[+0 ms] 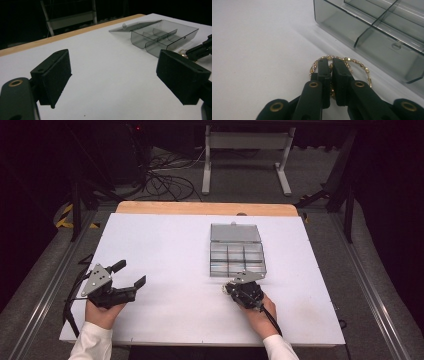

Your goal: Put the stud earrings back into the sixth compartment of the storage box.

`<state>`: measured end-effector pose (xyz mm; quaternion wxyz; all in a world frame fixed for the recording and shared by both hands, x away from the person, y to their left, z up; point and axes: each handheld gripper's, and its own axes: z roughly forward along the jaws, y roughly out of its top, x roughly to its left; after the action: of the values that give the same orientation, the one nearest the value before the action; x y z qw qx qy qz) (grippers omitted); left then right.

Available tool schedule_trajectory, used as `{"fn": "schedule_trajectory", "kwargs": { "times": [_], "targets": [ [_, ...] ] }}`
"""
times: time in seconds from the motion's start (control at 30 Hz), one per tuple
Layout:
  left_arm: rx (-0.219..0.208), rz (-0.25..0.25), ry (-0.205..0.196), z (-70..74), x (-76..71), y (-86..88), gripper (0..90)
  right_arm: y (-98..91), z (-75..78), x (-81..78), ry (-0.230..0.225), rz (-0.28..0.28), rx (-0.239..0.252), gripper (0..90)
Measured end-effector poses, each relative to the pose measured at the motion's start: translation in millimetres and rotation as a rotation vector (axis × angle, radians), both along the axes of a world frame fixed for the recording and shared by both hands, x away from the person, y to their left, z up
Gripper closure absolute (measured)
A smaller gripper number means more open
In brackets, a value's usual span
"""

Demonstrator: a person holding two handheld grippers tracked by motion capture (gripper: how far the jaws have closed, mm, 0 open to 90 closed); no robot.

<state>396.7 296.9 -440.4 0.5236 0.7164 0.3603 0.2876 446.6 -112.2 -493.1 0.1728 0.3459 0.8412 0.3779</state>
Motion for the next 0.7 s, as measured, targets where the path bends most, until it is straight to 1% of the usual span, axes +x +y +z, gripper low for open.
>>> {"fn": "schedule_trajectory", "kwargs": {
  "times": [0.07,0.1,0.2,0.3,0.33,0.4,0.47,0.7],
  "targets": [
    [-0.002,0.003,-0.001,0.1,-0.1,0.7,13.4,-0.6,1.5,-0.7,-0.006,-0.003,0.009,86.3],
    [-0.004,0.004,0.002,-0.2,-0.1,0.8,13.4,-2.3,3.9,-1.6,-0.020,-0.007,0.019,86.8],
    [-0.001,0.004,0.004,-0.6,0.3,0.4,13.4,-3.9,5.5,-2.0,-0.021,-0.005,0.032,86.9],
    [0.001,0.004,0.005,-0.9,0.5,-0.5,13.4,-4.7,7.3,-3.6,-0.023,0.005,0.044,87.0],
    [0.006,0.002,0.003,-1.0,0.7,-0.7,13.4,-4.8,9.2,-5.0,-0.030,0.014,0.052,87.0],
    [0.003,0.003,0.003,-1.1,0.7,-1.0,13.4,-5.1,10.5,-5.7,-0.038,0.015,0.053,87.0],
    [0.004,0.003,0.003,-1.1,0.7,-0.8,13.4,-7.0,15.0,-7.4,-0.052,0.022,0.072,87.0],
    [0.008,0.000,0.004,-0.8,0.3,-0.9,13.4,-14.6,21.8,-7.6,-0.069,0.009,0.111,87.0]
  ]
}}
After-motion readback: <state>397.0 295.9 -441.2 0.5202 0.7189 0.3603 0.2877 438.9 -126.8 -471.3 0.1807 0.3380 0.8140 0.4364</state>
